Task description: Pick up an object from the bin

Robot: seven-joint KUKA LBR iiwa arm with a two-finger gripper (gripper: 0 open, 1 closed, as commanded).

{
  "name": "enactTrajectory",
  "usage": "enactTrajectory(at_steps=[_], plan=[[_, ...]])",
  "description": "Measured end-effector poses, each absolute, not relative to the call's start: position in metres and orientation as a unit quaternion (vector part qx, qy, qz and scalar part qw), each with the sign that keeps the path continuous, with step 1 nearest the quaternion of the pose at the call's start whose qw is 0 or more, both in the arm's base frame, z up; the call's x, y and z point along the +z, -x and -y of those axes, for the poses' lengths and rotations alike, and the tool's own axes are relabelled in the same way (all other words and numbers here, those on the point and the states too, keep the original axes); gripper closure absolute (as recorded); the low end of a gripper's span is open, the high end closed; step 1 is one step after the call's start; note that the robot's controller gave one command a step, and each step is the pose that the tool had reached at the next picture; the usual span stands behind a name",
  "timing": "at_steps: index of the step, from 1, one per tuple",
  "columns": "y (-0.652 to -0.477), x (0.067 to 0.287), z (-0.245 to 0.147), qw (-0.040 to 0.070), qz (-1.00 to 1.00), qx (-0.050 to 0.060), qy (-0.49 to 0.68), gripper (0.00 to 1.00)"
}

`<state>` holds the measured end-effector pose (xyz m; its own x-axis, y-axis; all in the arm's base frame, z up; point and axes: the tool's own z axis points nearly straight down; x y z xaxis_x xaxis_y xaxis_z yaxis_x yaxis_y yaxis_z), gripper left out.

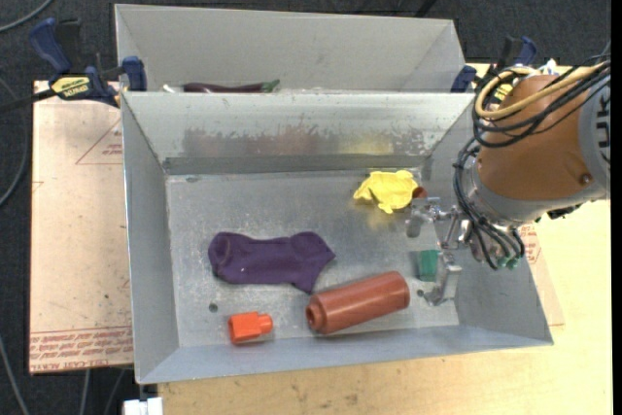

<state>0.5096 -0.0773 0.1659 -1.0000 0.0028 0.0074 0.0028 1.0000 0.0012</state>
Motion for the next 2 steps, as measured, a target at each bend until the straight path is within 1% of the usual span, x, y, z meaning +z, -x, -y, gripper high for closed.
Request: enactTrajectory(at_steps=[1, 2], plan=[[-0.511, 0.170, 0.077, 0.000, 1.000, 0.000, 0.000, 0.00], [-0.496, 0.140, 0.036, 0.000, 0.995, 0.000, -0.099, 0.00]])
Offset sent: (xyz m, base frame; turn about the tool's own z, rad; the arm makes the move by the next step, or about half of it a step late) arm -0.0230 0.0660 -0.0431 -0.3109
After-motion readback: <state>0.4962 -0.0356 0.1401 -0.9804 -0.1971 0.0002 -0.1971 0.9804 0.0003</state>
